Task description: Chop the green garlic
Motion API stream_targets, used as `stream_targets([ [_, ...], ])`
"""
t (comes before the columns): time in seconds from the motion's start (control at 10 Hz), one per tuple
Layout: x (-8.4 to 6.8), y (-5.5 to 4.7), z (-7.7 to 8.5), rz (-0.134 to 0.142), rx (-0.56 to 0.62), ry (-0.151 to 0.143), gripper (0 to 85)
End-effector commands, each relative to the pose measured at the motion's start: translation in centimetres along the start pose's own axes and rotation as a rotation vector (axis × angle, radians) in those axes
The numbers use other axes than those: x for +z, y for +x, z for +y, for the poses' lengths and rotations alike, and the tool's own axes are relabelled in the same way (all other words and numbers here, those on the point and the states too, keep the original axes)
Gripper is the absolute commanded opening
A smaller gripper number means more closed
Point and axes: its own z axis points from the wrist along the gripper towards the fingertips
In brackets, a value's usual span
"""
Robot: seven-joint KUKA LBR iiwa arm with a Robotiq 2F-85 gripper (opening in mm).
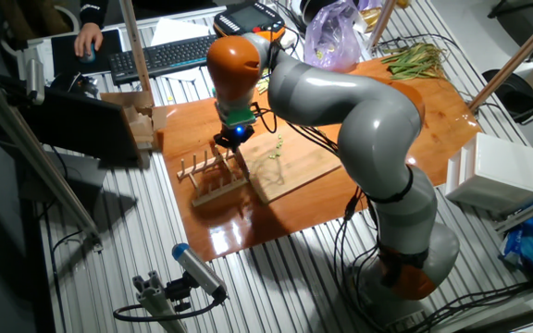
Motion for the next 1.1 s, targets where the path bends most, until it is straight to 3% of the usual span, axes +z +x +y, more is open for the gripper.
stream_targets([
  [0.0,0.0,0.0,0.0,-0.01,-0.13,0.017,0.0],
  [0.7,2.1,-0.6,0.3,-0.025,-0.088,0.02,0.0],
  [1.0,4.2,-1.3,0.7,-0.036,-0.087,-0.001,0.0],
])
